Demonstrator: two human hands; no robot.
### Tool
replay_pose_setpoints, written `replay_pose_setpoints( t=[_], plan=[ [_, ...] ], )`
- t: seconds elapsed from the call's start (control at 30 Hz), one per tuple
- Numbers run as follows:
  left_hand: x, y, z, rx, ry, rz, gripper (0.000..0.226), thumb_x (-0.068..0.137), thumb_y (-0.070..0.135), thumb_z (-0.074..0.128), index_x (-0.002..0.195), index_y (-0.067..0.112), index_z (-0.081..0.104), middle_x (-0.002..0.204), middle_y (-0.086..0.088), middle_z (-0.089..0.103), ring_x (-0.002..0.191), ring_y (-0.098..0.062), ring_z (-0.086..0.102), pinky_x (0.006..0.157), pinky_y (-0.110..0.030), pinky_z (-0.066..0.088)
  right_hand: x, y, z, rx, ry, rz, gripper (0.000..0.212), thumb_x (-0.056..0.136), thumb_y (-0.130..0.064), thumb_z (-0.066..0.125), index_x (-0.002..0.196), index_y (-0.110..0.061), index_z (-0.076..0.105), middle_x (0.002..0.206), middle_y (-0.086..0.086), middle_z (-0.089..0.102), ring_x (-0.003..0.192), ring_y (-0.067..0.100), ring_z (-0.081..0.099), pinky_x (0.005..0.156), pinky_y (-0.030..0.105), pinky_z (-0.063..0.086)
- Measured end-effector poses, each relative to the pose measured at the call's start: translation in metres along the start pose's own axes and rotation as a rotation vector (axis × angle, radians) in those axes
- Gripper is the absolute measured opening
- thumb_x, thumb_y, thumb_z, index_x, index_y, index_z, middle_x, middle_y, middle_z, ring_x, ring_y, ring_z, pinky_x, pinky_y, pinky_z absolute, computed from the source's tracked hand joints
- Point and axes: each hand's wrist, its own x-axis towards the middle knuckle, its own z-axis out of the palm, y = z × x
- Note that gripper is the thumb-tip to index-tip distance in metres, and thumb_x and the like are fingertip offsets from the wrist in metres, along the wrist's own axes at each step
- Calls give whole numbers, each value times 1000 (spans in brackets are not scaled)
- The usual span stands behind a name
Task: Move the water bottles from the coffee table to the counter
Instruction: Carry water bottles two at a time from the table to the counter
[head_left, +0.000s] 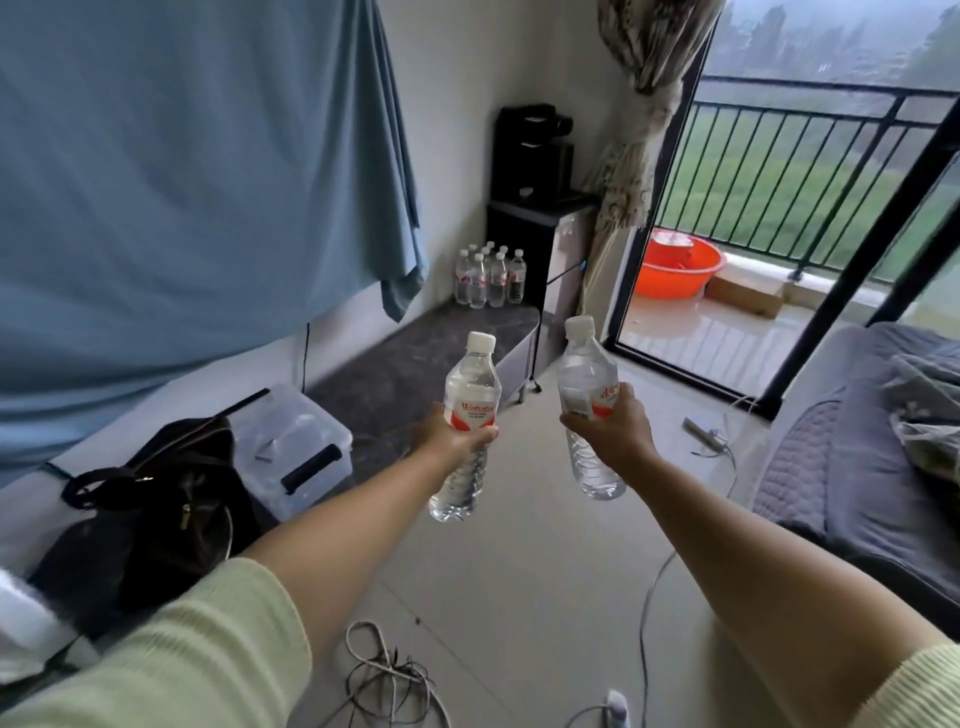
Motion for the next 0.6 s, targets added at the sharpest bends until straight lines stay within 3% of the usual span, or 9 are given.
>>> replay_pose_setpoints(
  t=[0.23,0.4,0.5,0.6],
  plan=[
    [91,15,33,-7,-19,-34,41,69,28,84,100,8,67,97,-12,71,90,-27,68,88,-39,55,92,17,22,19,-38,21,61,66,-30,85,112,-11,49,108,11,57,92,25,57,75,33,45],
    [189,32,48,-45,-11,-21,23,71,22,83,86,18,67,78,3,68,79,-18,66,66,-21,48,186,25,45,-1,-43,1,56,66,-30,85,106,-16,48,104,9,58,93,26,57,74,33,45],
    [255,49,55,-56,-38,-20,33,72,21,83,99,15,63,91,-3,68,87,-21,65,77,-26,49,251,20,59,16,-28,4,53,66,-28,85,100,-20,45,102,8,58,91,25,57,72,33,44],
    [316,70,59,-38,-59,-24,29,73,23,82,91,22,60,94,-2,67,90,-20,64,80,-28,49,314,8,68,20,-25,10,53,67,-26,86,103,-16,49,102,7,60,90,24,58,72,32,44]
  ],
)
